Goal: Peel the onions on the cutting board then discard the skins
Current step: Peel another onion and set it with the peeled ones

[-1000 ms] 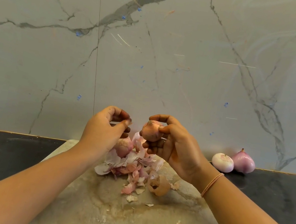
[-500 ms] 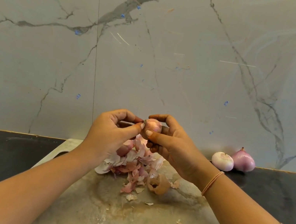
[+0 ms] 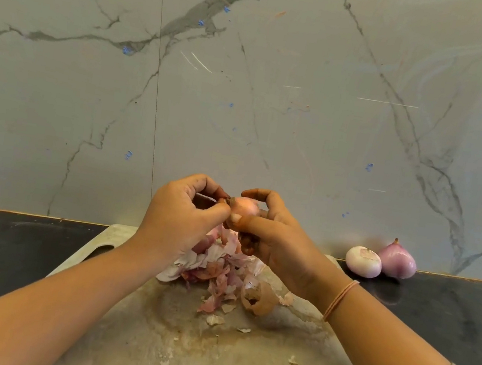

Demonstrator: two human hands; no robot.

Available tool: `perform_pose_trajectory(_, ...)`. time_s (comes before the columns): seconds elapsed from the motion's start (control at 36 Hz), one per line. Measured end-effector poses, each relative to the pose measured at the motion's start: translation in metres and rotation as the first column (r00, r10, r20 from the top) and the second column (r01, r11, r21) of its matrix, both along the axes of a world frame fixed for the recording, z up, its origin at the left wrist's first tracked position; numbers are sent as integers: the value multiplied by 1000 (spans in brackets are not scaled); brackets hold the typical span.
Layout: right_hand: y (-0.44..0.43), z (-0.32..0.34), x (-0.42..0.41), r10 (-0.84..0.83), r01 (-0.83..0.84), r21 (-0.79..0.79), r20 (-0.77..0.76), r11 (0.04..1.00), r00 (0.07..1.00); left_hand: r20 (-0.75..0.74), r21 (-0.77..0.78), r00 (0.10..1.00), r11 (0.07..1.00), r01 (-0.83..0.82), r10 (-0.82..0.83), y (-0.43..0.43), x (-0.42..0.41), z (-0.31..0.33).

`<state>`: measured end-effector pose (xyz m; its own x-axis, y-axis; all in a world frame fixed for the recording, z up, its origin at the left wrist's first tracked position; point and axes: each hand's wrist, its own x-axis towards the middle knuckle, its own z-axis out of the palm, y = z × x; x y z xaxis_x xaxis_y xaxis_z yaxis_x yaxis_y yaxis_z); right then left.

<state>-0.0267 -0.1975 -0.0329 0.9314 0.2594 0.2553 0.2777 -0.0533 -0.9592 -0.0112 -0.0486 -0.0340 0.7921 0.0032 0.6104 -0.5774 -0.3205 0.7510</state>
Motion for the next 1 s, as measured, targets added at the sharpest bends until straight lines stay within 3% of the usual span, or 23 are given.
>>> perform_pose_trajectory(0.36,-10,3,0,188,-148,269,-132,952,973,-94,9,992,996,-88,88,11,10,1)
perform_pose_trajectory(0.58,-10,2,4,179,-106,347,-185,932,966,-15,62,999,997,41,-40,7,-1,2)
perform_pose_trajectory(0.75,-8,0,4,151,-93,334,-151,938,977,-22,5,986,986,165,-165,-2,-10,2)
perform_pose_trajectory(1.0,-7,1,2,161,-106,332,-142,937,977,-87,-137,971,968,211,-224,-2,-9,5)
